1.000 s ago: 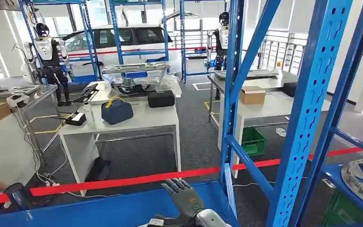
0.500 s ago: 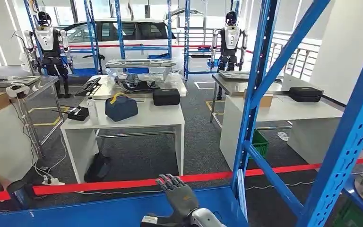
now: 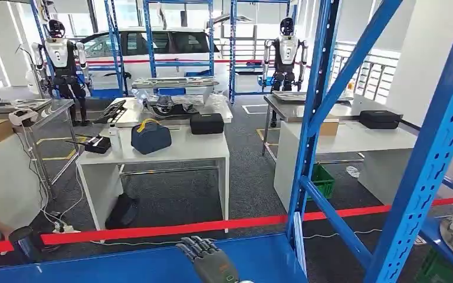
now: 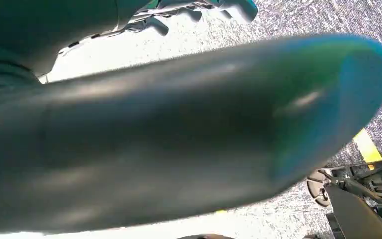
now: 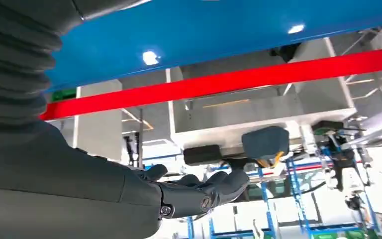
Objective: Take the parts from the cabinet and place them on the table.
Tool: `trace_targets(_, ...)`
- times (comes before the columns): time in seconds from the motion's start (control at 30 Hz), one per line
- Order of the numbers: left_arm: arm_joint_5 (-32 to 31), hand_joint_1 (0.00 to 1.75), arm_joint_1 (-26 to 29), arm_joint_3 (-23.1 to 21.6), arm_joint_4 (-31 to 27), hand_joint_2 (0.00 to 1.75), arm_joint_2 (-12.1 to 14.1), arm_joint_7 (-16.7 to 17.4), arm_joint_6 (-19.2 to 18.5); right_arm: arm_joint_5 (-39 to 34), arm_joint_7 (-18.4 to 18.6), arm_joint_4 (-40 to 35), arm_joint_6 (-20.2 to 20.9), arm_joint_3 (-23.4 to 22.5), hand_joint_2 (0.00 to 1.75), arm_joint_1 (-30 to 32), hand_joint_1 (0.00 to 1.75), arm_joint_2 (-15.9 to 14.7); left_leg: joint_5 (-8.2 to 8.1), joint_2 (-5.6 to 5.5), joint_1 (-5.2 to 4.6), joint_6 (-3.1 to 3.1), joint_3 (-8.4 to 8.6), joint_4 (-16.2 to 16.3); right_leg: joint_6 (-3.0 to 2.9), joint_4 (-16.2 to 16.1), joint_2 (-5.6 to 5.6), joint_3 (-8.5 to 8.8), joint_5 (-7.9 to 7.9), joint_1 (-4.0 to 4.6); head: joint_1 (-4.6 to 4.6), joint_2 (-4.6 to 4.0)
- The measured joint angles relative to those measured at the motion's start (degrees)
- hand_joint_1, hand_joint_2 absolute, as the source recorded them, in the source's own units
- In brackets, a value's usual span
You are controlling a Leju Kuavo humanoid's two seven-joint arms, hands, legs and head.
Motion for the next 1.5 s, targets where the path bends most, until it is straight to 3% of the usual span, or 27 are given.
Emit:
trace_targets(0.27,-0.1,0.0,-0.2,0.0,0.0,0.0,-0.1,-0.1,0.0,0.1,-0.1,-5.0,1.6,0.6,1.75,1.5,0.0,-2.1,0.0,0.02,0.01,-0.01,0.04,0.0,-0.01,0.0,0.0,0.01,-0.01,0.01,0.0,0.0)
trace_targets(0.43,-0.3,0.0,-0.4,0.0,0.0,0.0,-0.1,0.0,0.0,0.7,1.2,-6.2,5.2,2.1,1.75,1.4,0.0,-3.3,0.0,0.03,0.0,-0.01,0.05,0.0,0.0,0.0,0.0,0.02,-0.01,0.03,0.02,0.0)
trace_targets(0.8,-0.4,0.0,-0.5,0.0,0.0,0.0,-0.1,0.5,0.2,1.2,2.8,-5.6,10.5,6.5,1.75,0.5,0.0,-4.8,0.01,0.02,0.0,-0.02,0.06,0.0,0.0,0.0,0.0,0.04,-0.01,0.04,0.0,0.0)
trace_targets(1.17,-0.7,0.0,-0.5,0.0,0.0,0.0,-0.1,0.6,0.4,1.0,2.8,-3.3,12.5,9.3,1.75,0.2,0.0,-5.2,0.01,0.02,0.0,-0.02,0.07,0.0,0.0,0.0,0.0,0.05,-0.01,0.1,0.0,0.0)
trace_targets(1.5,-1.2,0.0,-0.6,0.0,0.0,0.0,-0.2,1.1,0.9,1.6,3.9,-1.2,18.4,12.3,1.75,-0.8,0.0,-7.4,0.01,0.02,-0.01,-0.02,0.08,0.0,0.01,0.0,-0.01,0.06,0.0,0.1,0.02,0.0)
